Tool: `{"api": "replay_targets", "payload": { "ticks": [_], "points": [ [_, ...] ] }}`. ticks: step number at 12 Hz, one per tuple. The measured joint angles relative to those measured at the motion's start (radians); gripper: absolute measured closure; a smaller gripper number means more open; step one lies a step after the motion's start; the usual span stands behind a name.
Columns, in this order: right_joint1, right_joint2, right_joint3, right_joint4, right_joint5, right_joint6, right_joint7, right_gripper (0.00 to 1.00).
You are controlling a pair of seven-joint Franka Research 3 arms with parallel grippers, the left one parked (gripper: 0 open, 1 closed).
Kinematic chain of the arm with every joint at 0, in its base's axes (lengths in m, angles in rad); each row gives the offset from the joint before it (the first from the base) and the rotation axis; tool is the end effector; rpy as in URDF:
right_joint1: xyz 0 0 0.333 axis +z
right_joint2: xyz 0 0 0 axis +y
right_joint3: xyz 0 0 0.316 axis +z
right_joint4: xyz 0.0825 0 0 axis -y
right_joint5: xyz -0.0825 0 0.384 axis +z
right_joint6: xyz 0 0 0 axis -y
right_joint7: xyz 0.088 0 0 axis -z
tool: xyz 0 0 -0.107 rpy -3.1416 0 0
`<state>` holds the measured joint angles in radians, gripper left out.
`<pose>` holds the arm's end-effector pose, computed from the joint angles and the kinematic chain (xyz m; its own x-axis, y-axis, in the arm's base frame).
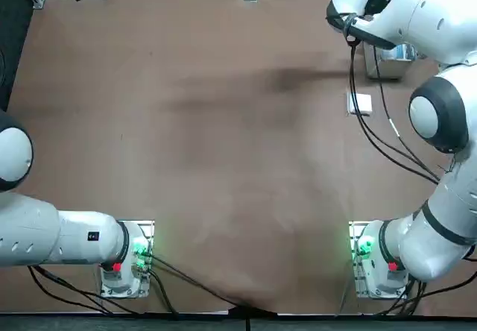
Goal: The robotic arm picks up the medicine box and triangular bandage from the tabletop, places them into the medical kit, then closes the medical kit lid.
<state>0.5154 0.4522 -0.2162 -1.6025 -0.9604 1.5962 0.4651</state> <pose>0.6351 0.1259 0.3940 0.9962 0.0734 -0.0473 0.0748 -0.4384 0.8957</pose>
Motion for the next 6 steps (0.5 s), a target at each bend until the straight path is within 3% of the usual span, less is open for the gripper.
{"api": "replay_targets", "payload": {
  "ticks": [6],
  "points": [
    [-0.029,0.079,0.000,-0.006,-0.113,0.016,0.002,0.99]
  ]
}}
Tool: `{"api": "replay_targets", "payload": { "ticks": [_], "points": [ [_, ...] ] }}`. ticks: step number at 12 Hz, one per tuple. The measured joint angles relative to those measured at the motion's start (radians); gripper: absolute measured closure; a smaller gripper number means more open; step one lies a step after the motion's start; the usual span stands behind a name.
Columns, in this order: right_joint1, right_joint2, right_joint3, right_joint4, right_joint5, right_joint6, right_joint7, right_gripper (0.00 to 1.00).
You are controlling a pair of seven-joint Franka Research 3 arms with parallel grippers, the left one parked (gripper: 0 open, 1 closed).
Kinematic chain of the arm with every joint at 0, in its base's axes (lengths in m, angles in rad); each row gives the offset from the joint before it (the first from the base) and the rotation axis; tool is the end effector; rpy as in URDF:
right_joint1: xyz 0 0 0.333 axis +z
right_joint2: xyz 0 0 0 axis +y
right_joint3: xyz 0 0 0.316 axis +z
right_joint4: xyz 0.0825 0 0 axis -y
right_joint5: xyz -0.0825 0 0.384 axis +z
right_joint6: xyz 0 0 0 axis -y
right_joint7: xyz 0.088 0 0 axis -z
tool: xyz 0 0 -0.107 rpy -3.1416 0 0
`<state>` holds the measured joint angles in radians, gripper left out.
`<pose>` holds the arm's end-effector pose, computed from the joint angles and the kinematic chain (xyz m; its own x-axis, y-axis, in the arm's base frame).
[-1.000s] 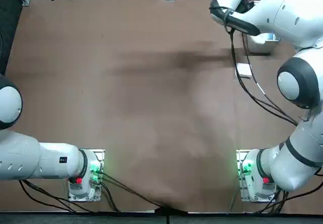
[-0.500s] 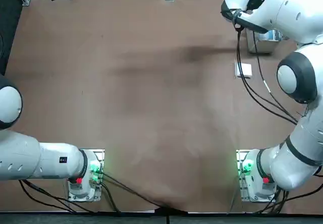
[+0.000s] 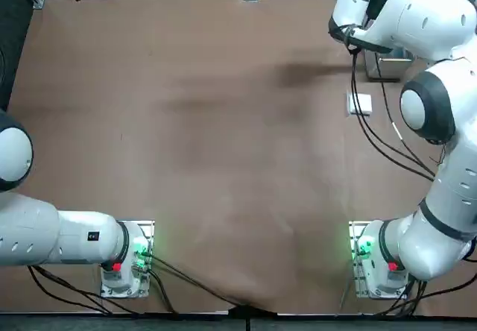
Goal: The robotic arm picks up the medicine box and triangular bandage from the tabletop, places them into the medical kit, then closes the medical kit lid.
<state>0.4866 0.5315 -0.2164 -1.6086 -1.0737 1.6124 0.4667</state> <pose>0.6478 0.1065 0.3513 0.9895 0.1021 -0.1024 0.1300 -0.3179 0.9392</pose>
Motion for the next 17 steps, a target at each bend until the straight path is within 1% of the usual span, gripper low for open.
{"api": "replay_targets", "payload": {
  "ticks": [6,12,17],
  "points": [
    [-0.030,0.060,-0.003,-0.002,-0.016,0.000,0.086,0.97],
    [-0.048,0.091,-0.004,-0.005,-0.018,0.004,0.141,0.97],
    [-0.068,0.129,-0.004,-0.026,-0.018,0.064,0.231,0.97]
  ]
}}
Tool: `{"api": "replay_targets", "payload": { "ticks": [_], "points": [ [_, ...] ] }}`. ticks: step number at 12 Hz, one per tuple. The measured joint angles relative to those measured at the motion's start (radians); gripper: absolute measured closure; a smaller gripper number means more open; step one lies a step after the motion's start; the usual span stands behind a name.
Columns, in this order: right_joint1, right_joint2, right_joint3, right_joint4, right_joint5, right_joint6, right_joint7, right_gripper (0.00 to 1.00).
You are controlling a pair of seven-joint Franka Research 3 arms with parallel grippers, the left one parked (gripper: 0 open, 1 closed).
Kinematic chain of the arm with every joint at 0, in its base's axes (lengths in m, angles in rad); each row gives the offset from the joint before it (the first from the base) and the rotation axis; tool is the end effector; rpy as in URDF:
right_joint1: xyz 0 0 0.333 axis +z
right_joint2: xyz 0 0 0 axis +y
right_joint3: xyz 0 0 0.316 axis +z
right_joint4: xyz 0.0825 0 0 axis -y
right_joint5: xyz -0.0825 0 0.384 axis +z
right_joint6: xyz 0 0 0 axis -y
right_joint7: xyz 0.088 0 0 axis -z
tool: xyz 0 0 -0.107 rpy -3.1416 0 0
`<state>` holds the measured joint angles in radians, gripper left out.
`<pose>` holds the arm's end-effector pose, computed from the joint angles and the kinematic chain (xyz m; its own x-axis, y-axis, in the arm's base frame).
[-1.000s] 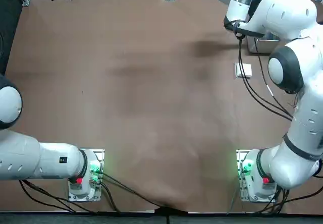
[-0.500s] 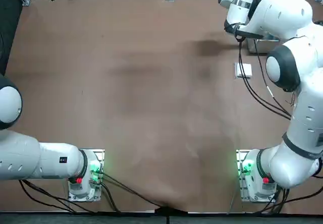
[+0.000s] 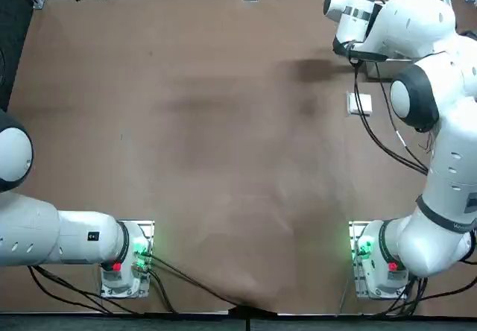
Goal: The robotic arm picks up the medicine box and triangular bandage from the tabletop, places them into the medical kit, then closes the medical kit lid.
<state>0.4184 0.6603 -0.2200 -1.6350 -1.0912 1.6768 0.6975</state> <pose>0.6508 0.0620 0.2601 0.9999 0.0139 -0.0085 0.0123 -0.2944 0.9556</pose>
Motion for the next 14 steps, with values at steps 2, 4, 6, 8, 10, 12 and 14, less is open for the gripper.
{"api": "replay_targets", "payload": {
  "ticks": [2,4,6,8,10,12,14],
  "points": [
    [-0.001,0.010,0.000,-0.001,0.002,0.019,0.015,0.96],
    [-0.001,0.011,0.000,-0.001,0.022,0.037,0.019,0.95],
    [-0.006,0.012,0.000,-0.001,0.036,0.055,0.020,0.95],
    [-0.016,0.016,0.000,-0.004,0.038,0.072,0.020,0.95],
    [-0.028,0.024,0.000,-0.008,0.039,0.089,0.021,0.94],
    [-0.034,0.030,0.000,-0.010,0.039,0.096,0.024,0.90],
    [-0.037,0.031,0.000,-0.011,0.039,0.099,0.025,0.70]
  ]
}}
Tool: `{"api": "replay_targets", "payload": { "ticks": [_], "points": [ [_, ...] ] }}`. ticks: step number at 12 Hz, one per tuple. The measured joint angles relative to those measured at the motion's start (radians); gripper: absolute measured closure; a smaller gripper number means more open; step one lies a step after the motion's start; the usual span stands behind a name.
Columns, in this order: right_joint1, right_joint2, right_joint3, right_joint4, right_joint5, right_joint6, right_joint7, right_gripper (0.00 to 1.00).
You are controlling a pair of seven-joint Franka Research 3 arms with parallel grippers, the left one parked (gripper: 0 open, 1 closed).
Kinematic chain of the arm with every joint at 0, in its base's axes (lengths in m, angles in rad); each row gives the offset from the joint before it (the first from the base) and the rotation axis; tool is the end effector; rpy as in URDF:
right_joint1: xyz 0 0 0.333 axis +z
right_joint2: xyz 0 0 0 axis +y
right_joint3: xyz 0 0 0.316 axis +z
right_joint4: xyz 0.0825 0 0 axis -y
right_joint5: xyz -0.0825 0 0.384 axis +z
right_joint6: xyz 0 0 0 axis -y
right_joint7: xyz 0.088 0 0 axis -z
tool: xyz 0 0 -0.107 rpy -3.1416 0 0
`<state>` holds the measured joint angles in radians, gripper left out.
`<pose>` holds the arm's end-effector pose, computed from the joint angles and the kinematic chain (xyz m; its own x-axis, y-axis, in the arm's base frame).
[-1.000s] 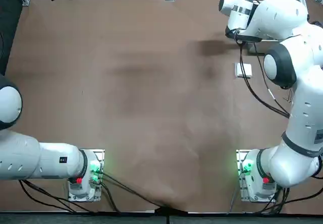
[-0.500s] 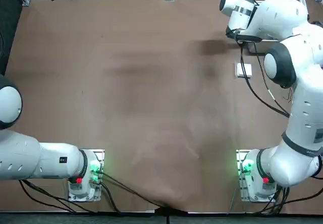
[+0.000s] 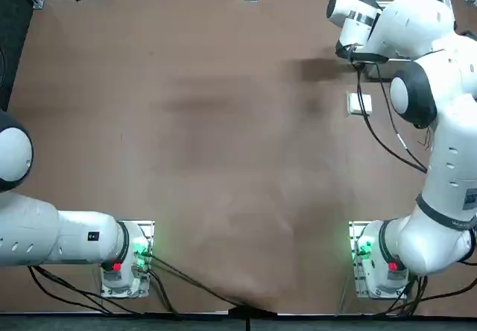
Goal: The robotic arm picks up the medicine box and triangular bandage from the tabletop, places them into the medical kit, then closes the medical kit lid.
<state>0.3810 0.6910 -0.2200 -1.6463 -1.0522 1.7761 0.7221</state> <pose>0.6528 0.0468 0.2305 0.9999 0.0121 -0.0023 0.0066 -0.3701 0.9290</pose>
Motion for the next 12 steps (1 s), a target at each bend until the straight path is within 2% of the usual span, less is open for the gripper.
{"api": "replay_targets", "payload": {
  "ticks": [2,4,10,12],
  "points": [
    [0.000,0.000,0.000,0.000,0.000,0.001,0.000,0.60],
    [0.001,-0.001,0.000,0.000,0.000,0.003,0.000,0.57],
    [0.001,-0.004,0.000,0.001,0.000,0.006,0.002,0.57],
    [-0.005,-0.012,0.000,0.005,0.028,0.022,0.004,0.57]
  ]
}}
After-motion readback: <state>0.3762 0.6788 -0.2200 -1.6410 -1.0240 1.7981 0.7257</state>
